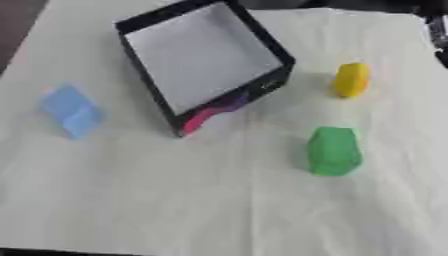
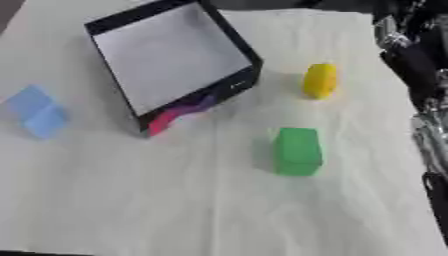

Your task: Pick up objects on the table and place them in the box.

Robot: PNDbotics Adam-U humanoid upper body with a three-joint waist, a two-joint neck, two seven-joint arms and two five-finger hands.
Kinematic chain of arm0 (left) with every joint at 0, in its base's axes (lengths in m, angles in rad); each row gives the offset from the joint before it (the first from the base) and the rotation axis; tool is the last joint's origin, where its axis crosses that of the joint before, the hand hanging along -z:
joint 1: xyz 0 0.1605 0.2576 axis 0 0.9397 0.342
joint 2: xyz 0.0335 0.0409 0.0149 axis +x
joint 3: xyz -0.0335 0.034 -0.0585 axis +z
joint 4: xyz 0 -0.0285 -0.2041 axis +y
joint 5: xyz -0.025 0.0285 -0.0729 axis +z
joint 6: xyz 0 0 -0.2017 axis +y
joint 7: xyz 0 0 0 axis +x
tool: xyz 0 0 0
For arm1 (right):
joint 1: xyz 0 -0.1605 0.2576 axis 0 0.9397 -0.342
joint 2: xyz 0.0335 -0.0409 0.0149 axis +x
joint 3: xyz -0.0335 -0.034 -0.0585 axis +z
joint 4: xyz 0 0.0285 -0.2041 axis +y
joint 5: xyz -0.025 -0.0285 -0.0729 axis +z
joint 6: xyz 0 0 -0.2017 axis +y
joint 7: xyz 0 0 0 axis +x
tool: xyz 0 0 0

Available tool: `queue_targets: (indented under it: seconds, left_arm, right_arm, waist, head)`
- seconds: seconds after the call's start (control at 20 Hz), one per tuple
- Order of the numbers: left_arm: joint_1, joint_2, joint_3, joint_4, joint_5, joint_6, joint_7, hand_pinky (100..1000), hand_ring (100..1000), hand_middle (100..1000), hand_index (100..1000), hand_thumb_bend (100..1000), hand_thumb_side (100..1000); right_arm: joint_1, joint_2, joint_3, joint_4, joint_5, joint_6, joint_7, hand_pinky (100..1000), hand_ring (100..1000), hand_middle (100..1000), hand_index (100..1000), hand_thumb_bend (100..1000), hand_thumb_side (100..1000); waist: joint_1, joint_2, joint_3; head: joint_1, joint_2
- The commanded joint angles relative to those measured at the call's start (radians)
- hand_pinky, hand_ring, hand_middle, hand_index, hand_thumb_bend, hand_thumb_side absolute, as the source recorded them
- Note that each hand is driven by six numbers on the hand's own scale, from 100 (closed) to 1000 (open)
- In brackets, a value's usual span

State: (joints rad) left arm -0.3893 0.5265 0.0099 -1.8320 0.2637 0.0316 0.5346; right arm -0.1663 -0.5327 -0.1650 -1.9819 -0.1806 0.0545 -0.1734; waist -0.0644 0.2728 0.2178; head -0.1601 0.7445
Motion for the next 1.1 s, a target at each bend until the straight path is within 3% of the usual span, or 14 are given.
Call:
queue_targets:
  seconds: [0.05,0.35,0.75,1.1]
  left_arm:
    - [-0.007,0.019,0.010,-0.014,0.006,0.001,0.003,686,572,790,825,447,565]
    - [-0.005,0.023,0.011,-0.013,0.004,0.001,0.003,685,572,790,825,446,566]
    - [-0.002,0.027,0.009,-0.012,0.005,0.002,0.002,685,571,790,825,444,568]
    - [-0.003,0.029,0.006,-0.011,0.007,0.005,-0.001,685,570,790,825,444,569]
  right_arm:
    - [-0.004,-0.034,-0.003,-0.018,-0.002,-0.006,0.003,952,796,789,854,100,411]
    - [0.015,-0.065,0.003,-0.018,0.018,-0.040,0.017,948,803,795,858,100,381]
    - [0.069,-0.162,0.065,-0.018,0.124,-0.154,0.121,941,827,826,878,100,363]
    - [0.123,-0.195,0.121,-0.018,0.230,-0.264,0.230,937,834,832,887,118,383]
  waist:
    - [-0.003,-0.021,-0.001]
    - [-0.005,-0.022,-0.004]
    - [-0.009,-0.020,-0.007]
    - [-0.006,-0.018,-0.011]
  head:
    - [0.003,-0.001]
    - [0.007,0.001]
    - [0.011,0.000]
    - [0.011,0.002]
